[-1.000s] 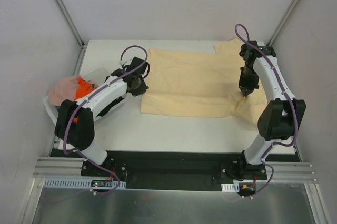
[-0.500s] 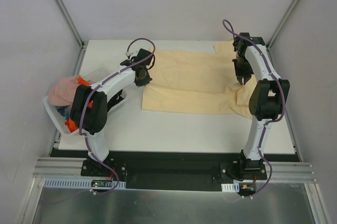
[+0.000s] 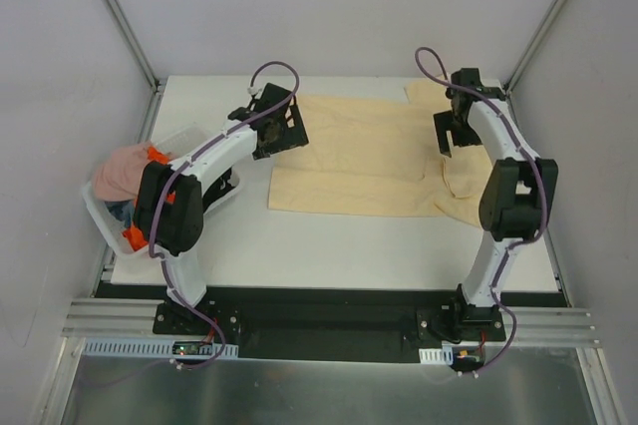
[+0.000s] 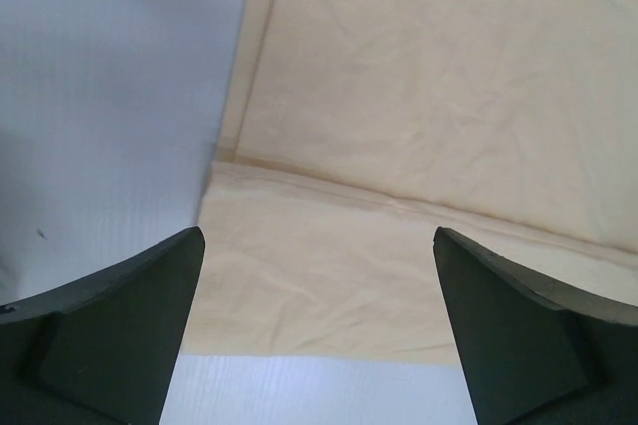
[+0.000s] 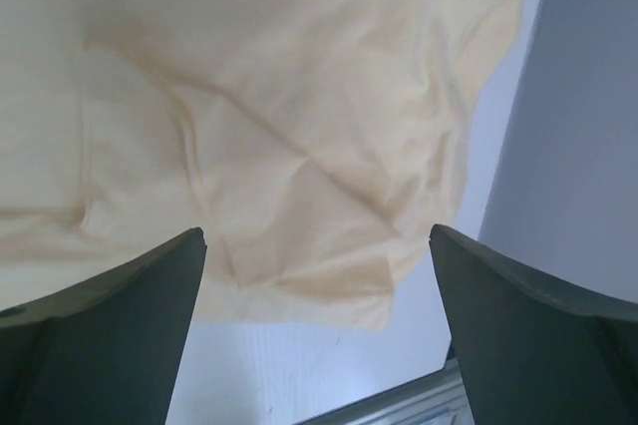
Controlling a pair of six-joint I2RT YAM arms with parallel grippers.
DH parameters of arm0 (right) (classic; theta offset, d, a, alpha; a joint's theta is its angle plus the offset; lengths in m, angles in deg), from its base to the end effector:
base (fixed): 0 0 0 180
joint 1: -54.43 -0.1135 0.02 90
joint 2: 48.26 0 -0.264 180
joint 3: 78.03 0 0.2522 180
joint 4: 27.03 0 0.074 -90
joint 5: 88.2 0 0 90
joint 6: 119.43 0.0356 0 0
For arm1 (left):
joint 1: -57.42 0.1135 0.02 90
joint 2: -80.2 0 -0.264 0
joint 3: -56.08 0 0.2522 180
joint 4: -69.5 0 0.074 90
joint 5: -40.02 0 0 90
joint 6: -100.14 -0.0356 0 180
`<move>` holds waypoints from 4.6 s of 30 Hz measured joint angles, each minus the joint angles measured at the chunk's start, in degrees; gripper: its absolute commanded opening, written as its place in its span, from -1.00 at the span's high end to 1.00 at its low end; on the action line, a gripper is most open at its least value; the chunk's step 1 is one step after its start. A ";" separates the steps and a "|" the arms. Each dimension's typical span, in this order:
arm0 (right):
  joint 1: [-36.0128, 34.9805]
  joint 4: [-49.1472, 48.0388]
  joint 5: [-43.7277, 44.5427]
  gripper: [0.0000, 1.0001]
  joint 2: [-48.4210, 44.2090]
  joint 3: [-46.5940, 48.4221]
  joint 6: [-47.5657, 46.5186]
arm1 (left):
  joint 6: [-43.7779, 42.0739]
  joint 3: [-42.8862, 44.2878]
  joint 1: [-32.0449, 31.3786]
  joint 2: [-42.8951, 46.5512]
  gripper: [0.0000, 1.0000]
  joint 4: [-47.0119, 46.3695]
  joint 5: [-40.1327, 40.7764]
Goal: Fold and stack the t-shirts
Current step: Fold the flattened tshirt in 1/3 of the way
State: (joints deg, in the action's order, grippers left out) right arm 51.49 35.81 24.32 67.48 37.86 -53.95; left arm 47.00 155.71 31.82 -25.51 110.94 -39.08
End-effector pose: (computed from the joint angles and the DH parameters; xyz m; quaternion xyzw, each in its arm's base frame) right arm 0.4360 0.0087 0.2570 -0.1814 0.9367 -0.2297 0.1919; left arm 0.3779 -0.1736 0.2606 -0.1253 0.9200 -0.1113 0.3543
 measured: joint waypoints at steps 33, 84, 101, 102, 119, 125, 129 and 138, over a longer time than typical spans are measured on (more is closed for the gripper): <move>7.10 -8.28 -14.47 0.23 -8.46 -28.24 22.82 | -0.09 -20.04 -2.47 2.73 -0.98 -15.91 -23.67; 19.63 -4.02 -20.76 -0.93 -16.79 -25.24 23.39 | -0.46 -22.82 -2.43 3.37 -0.99 -17.35 -21.00; 28.44 -5.95 -33.18 -0.93 -1.51 -20.02 22.56 | -0.50 -25.88 -2.40 5.64 -0.99 -17.90 -19.26; 28.68 -5.92 -33.05 -0.93 -1.33 -19.76 22.56 | -0.52 -26.01 -2.36 5.68 -0.99 -17.92 -19.23; 31.87 -9.62 -32.15 -0.93 -13.25 -36.87 28.44 | -0.15 -34.01 -1.73 12.87 -0.98 -17.31 -20.92; 40.22 -9.09 -33.35 -0.93 -22.40 -48.39 32.59 | 2.08 -40.83 -3.43 19.85 -0.98 -15.63 -22.69; 40.83 -7.19 -32.83 -0.93 -26.84 -51.43 32.92 | 3.32 -43.30 -5.62 24.94 -0.99 -11.21 -22.82; 25.07 -2.49 -23.58 -0.93 -36.98 -40.61 32.17 | 2.71 -35.39 -7.43 29.07 -0.99 -7.45 -22.34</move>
State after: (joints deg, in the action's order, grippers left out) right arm 76.56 33.32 0.74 30.50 -2.75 -21.77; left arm 49.71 120.32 24.39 3.56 103.49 -61.42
